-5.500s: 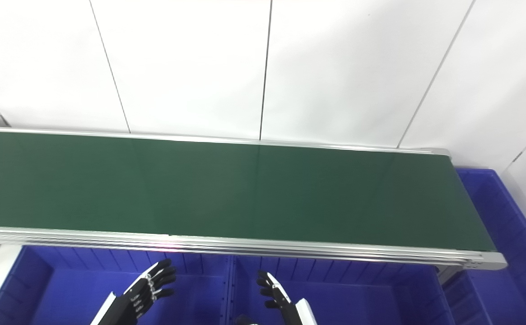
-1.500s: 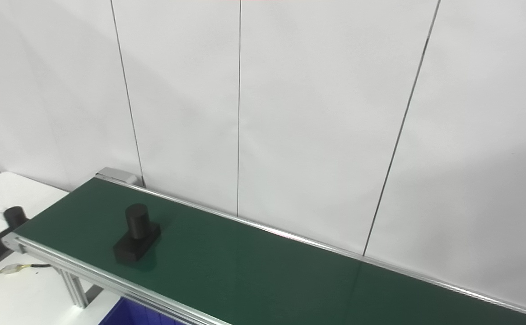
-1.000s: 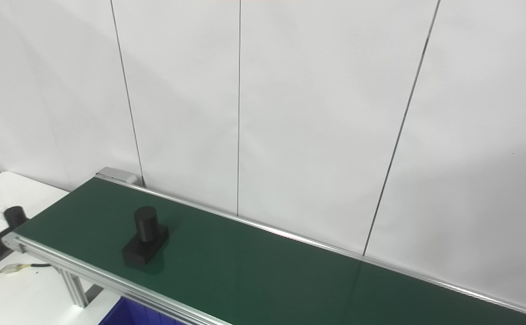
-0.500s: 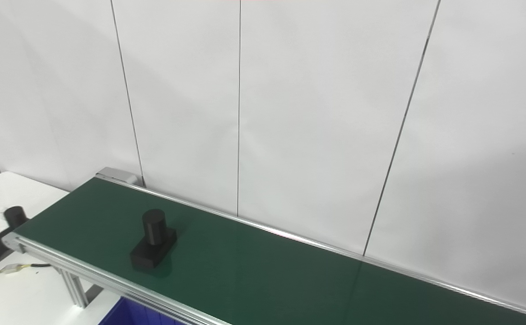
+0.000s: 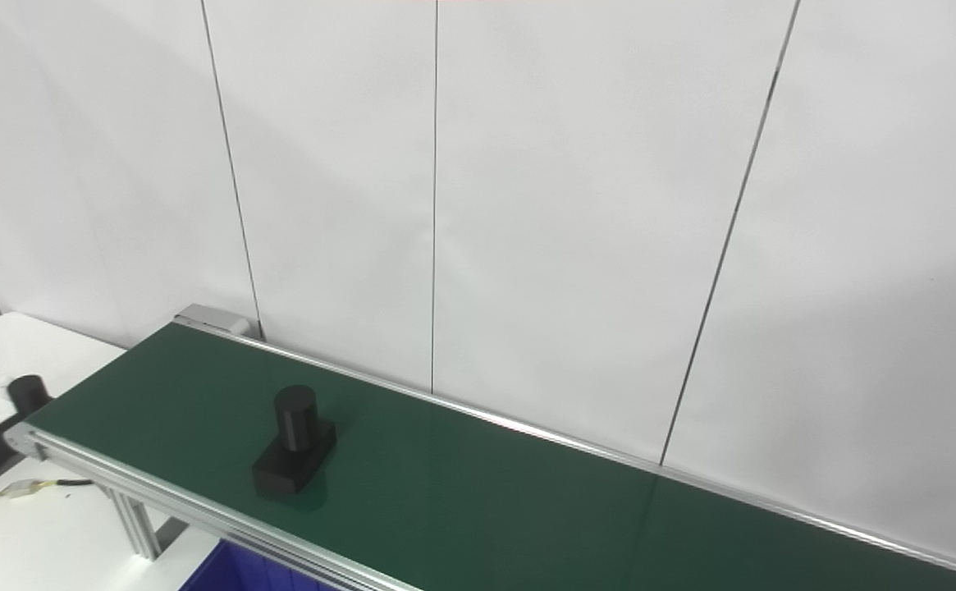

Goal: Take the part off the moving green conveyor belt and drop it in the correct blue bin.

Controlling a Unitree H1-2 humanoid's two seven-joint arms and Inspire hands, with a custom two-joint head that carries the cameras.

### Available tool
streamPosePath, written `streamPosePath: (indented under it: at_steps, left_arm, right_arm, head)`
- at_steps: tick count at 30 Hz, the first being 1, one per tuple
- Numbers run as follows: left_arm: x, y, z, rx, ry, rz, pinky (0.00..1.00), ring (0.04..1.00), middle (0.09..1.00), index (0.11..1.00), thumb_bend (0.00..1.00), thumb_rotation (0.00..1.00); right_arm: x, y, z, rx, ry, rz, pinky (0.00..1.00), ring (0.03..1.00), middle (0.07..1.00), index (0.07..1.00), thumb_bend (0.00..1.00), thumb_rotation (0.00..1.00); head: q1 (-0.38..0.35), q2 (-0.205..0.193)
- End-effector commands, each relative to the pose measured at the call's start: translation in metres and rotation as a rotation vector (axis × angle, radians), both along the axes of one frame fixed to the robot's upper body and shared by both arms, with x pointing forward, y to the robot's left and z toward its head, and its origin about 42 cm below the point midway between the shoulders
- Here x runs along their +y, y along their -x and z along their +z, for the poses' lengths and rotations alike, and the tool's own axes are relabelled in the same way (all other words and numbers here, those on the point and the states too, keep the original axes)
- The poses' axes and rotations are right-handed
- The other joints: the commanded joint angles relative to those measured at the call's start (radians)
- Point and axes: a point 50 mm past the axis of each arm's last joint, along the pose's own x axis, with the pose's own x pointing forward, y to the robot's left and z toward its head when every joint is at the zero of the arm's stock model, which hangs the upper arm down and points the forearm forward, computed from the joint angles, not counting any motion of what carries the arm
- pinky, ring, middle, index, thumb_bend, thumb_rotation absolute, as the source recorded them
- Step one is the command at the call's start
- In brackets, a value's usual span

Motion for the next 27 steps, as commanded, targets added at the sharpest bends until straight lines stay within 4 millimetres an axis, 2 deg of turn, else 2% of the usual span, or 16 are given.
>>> streamPosePath:
  at_steps: [1, 6, 15, 17, 20, 27]
  left_arm:
    - [-0.007, -0.009, 0.012, -0.079, 0.017, -0.005, 0.71, 0.805, 0.838, 0.821, 0.98, 0.34]
    - [-0.006, -0.010, 0.012, -0.078, 0.018, -0.010, 0.72, 0.806, 0.837, 0.823, 0.98, 0.34]
    - [-0.001, -0.011, 0.012, -0.075, 0.022, -0.008, 0.72, 0.805, 0.837, 0.828, 0.98, 0.33]
    - [-0.001, -0.011, 0.012, -0.077, 0.024, -0.007, 0.72, 0.806, 0.836, 0.829, 0.99, 0.33]
    - [-0.001, -0.011, 0.013, -0.079, 0.022, -0.005, 0.71, 0.804, 0.836, 0.830, 0.98, 0.32]
    - [0.005, -0.012, 0.012, -0.076, 0.023, -0.006, 0.71, 0.813, 0.845, 0.835, 0.98, 0.33]
  right_arm:
    - [-0.002, -0.004, 0.019, -0.042, -0.031, 0.009, 0.70, 0.839, 0.866, 0.884, 0.44, 0.56]
    - [-0.006, -0.011, 0.039, -0.078, -0.052, 0.000, 0.67, 0.811, 0.853, 0.878, 0.44, 0.60]
    - [-0.005, -0.035, 0.059, -0.130, -0.036, -0.016, 0.62, 0.792, 0.853, 0.885, 0.50, 0.71]
    - [-0.004, -0.041, 0.063, -0.142, -0.032, -0.013, 0.62, 0.796, 0.859, 0.891, 0.51, 0.72]
    - [-0.005, -0.053, 0.068, -0.149, -0.019, -0.008, 0.67, 0.830, 0.876, 0.908, 0.59, 0.77]
    - [-0.001, -0.077, 0.080, -0.180, 0.046, 0.006, 0.71, 0.844, 0.884, 0.916, 0.61, 0.77]
  head:
    - [0.001, 0.001]
    - [-0.014, 0.005]
    - [-0.037, 0.015]
    - [-0.037, 0.017]
    - [-0.041, 0.020]
    - [-0.062, 0.027]
